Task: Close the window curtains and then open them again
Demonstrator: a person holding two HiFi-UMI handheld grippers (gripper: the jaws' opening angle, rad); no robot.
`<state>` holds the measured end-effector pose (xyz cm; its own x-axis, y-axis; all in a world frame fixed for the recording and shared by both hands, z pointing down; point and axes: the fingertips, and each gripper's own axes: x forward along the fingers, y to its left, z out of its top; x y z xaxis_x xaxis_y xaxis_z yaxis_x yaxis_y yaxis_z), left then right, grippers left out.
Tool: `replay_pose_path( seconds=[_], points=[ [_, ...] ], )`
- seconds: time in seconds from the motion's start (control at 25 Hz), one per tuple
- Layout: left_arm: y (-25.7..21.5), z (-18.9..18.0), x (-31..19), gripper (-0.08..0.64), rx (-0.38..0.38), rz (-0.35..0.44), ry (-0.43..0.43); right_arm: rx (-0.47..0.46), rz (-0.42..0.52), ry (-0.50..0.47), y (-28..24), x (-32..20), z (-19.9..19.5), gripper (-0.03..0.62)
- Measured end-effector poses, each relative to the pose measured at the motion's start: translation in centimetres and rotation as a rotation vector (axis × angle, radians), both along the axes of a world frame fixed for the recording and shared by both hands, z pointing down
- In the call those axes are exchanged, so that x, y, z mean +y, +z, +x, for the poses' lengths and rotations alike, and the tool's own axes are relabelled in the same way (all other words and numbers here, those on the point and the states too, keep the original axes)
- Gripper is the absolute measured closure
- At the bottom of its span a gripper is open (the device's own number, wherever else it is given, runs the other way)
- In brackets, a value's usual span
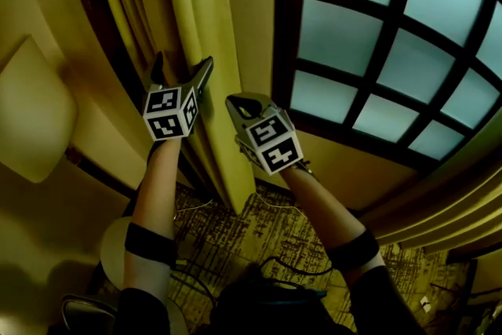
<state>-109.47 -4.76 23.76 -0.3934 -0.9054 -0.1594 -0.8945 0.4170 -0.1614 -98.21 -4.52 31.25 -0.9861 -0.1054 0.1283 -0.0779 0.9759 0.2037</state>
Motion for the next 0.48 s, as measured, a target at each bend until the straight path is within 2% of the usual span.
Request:
replay_pose_path(
  seconds=[0.24, 0.36, 0.48],
  points=[
    [-1.0, -2.0, -1.7, 0.059, -0.016, -0.002, 0.055, 0.0, 0.016, 0.041, -1.1, -0.8, -2.9, 0.589],
    [-1.0, -2.2, -1.9, 0.164, -0.038, 0.004, 0.073, 0.004, 0.023, 0.049, -1.2, -1.1, -3.6, 0.589],
    [-1.0, -2.1, -1.8, 0.319, -0.055, 0.023, 0.084, 0.0, 0.023, 0.057, -1.2, -1.3, -3.9, 0.589]
  ],
)
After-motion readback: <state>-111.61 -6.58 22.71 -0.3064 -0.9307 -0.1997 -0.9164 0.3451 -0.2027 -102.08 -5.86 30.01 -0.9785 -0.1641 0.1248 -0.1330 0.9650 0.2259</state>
